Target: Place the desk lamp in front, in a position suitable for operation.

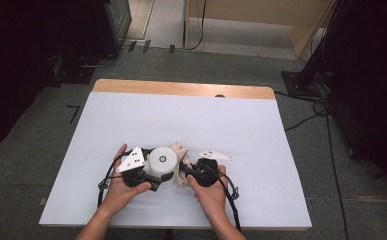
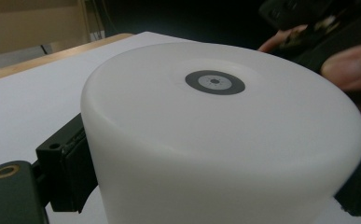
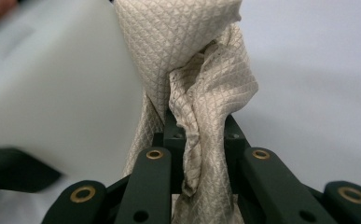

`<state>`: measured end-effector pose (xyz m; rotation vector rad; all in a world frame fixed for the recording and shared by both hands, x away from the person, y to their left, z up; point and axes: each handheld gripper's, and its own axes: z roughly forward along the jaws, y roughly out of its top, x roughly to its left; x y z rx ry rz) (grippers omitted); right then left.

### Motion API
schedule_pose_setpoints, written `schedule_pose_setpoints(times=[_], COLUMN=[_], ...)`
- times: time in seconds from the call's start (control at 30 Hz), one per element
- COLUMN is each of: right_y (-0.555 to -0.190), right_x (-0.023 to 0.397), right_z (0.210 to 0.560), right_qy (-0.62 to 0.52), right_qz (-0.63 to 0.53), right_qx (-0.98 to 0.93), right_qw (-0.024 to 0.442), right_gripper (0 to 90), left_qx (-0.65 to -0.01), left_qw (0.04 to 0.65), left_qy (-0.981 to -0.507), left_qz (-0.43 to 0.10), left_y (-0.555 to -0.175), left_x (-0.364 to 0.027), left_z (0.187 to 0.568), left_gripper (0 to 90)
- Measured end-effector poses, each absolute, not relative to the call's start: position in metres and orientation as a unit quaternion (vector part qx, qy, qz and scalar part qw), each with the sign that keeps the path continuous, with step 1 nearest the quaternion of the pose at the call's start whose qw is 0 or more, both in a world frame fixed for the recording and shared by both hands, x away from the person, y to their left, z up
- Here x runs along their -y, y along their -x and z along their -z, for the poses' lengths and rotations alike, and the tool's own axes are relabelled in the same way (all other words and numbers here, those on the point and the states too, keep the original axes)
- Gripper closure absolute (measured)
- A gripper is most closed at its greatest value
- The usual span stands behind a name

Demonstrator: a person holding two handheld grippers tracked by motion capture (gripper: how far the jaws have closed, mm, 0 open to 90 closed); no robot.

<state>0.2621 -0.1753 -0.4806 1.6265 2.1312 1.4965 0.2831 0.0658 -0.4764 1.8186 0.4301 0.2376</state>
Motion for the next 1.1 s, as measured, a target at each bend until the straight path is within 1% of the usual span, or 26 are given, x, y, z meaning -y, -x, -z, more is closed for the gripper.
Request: schedule_pose_setpoints(times=[0.13, 0.23, 0.33, 0.43, 0.53, 0.6, 0.67, 0.73, 0.83, 1.0, 1.1], right_y=[-0.268, -0.268, -0.266, -0.263, -0.255, -0.250, -0.248, -0.250, -0.254, -0.265, -0.269], right_x=[0.176, 0.176, 0.176, 0.179, 0.180, 0.179, 0.178, 0.178, 0.176, 0.175, 0.176], right_z=[0.502, 0.501, 0.492, 0.475, 0.450, 0.440, 0.437, 0.442, 0.458, 0.494, 0.502], right_qy=[-0.546, -0.547, -0.542, -0.532, -0.513, -0.503, -0.502, -0.505, -0.516, -0.541, -0.545], right_qz=[-0.467, -0.465, -0.477, -0.501, -0.524, -0.530, -0.531, -0.529, -0.509, -0.466, -0.460], right_qx=[-0.696, -0.696, -0.691, -0.682, -0.678, -0.679, -0.679, -0.679, -0.687, -0.700, -0.701], right_qw=[0.008, 0.009, 0.016, 0.024, 0.048, 0.066, 0.071, 0.067, 0.059, 0.020, 0.009], right_gripper=[78.7, 78.8, 78.8, 78.8, 78.8, 78.8, 78.8, 78.8, 78.8, 78.7, 78.5], left_qx=[-0.185, -0.186, -0.186, -0.188, -0.189, -0.191, -0.191, -0.192, -0.193, -0.199, -0.200], left_qw=[0.589, 0.589, 0.588, 0.588, 0.588, 0.588, 0.587, 0.586, 0.586, 0.582, 0.579], left_qy=[-0.780, -0.780, -0.780, -0.780, -0.780, -0.779, -0.780, -0.780, -0.781, -0.782, -0.783], left_qz=[-0.103, -0.103, -0.103, -0.103, -0.103, -0.102, -0.102, -0.103, -0.102, -0.101, -0.103], left_y=[-0.283, -0.283, -0.283, -0.282, -0.282, -0.283, -0.283, -0.282, -0.283, -0.283, -0.283], left_x=[-0.065, -0.065, -0.065, -0.064, -0.064, -0.064, -0.064, -0.063, -0.063, -0.060, -0.061], left_z=[0.476, 0.477, 0.476, 0.476, 0.477, 0.477, 0.477, 0.477, 0.477, 0.479, 0.479], left_gripper=[7.5, 7.5, 7.5, 7.5, 7.3, 7.2, 7.2, 7.2, 7.0, 6.2, 5.9])
